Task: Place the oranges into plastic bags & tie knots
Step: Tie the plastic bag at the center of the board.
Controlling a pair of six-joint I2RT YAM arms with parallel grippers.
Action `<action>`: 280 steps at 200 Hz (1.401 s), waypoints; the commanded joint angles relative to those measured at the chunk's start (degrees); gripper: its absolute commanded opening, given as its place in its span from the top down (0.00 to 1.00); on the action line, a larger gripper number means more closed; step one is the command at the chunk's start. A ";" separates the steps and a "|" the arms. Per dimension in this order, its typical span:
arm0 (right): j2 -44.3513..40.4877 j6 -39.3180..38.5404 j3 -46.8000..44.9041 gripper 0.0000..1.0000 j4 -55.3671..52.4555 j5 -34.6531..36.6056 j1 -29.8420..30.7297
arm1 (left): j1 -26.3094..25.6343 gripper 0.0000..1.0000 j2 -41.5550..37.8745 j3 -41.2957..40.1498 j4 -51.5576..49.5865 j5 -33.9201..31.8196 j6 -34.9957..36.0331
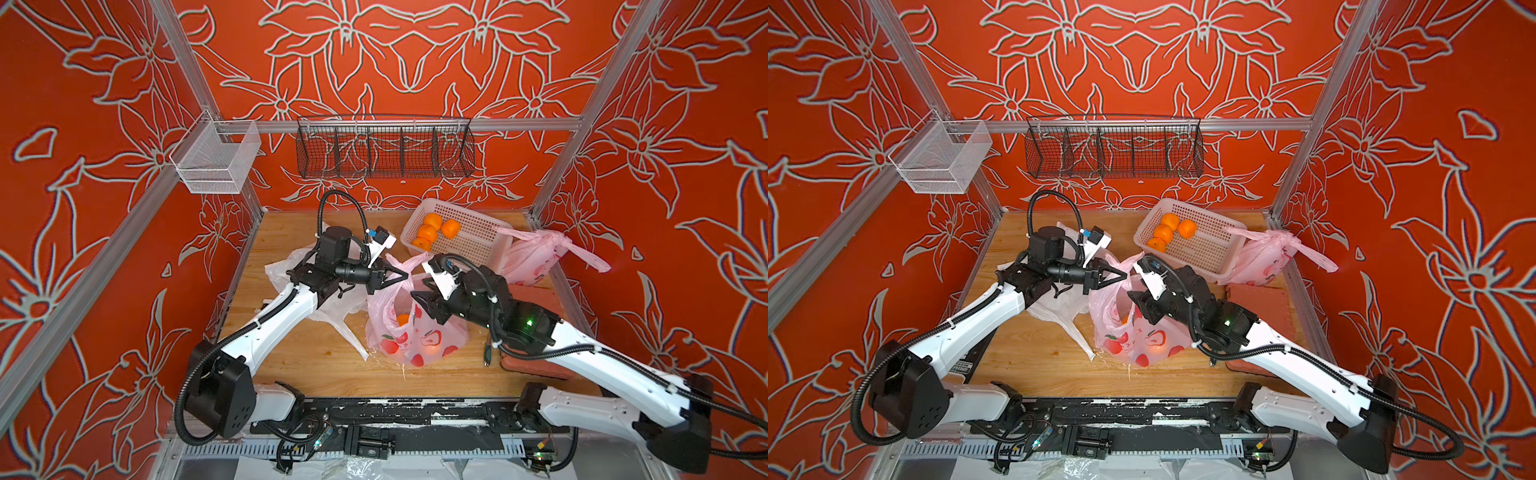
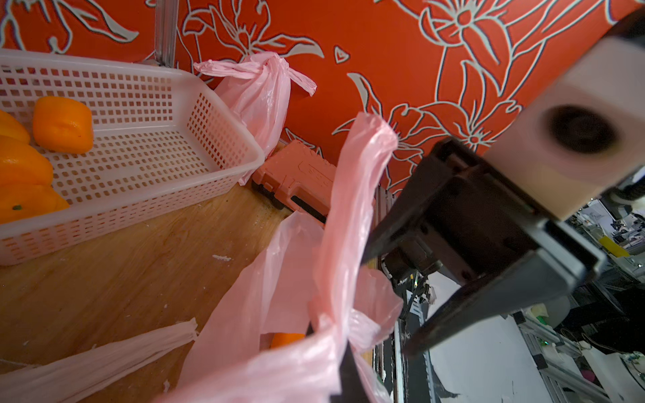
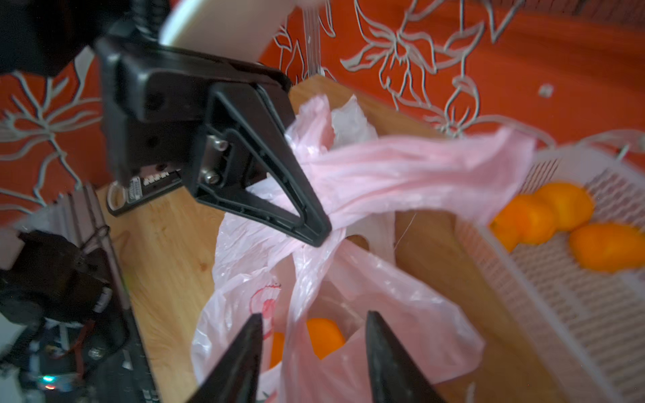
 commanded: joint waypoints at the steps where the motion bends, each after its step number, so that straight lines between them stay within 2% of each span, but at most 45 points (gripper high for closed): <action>1: -4.21 -18.22 -3.20 0.41 8.27 -3.19 -0.02 | -0.28 1.00 -2.34 1.39 -2.75 0.87 2.32; 18: -4.55 -28.04 -2.56 0.36 9.12 -4.80 0.14 | -0.27 1.00 -2.20 2.38 -3.96 0.36 1.57; 45: -2.13 -38.79 -1.44 0.25 9.92 -1.02 1.13 | -0.27 1.00 -1.06 5.86 -6.40 1.23 -3.26; 49: -1.82 -39.83 -1.22 0.18 9.93 -0.70 1.21 | -0.26 1.00 -0.97 6.29 -6.84 1.13 -4.35; 64: -1.14 -42.63 -1.35 0.14 11.70 0.91 2.30 | -0.23 1.00 -0.47 8.33 -9.19 0.04 -9.50; 67: -0.97 -43.28 -1.41 0.04 12.04 1.19 2.53 | -0.21 1.00 -0.23 8.90 -9.94 -0.10 -10.08; 71: -0.76 -44.49 -1.49 0.02 12.54 1.82 2.86 | -0.26 1.00 -0.04 9.54 -10.79 -0.23 -10.70; 110: 1.89 -57.02 -5.30 0.02 26.65 11.37 7.19 | -0.28 1.00 0.71 11.45 -13.79 -3.44 -16.58; 142: 6.49 -67.18 -7.13 0.02 34.92 17.22 7.69 | -0.19 1.00 0.71 11.86 -15.32 -4.60 -18.67; 171: 8.88 -69.98 -8.16 0.02 39.77 18.86 7.70 | -0.02 1.00 0.79 12.25 -16.16 -3.84 -18.68; 194: 11.41 -74.61 -9.15 0.02 48.08 21.22 7.71 | 0.15 1.00 0.95 12.07 -17.53 -2.46 -17.53; 236: 13.43 -75.21 -8.21 0.03 49.70 20.77 6.68 | 0.86 1.00 0.23 10.83 -19.33 -0.29 -14.67; 280: 13.83 -71.03 -6.01 0.16 42.95 19.06 6.31 | 0.86 1.00 -0.32 10.83 -21.51 0.37 -11.53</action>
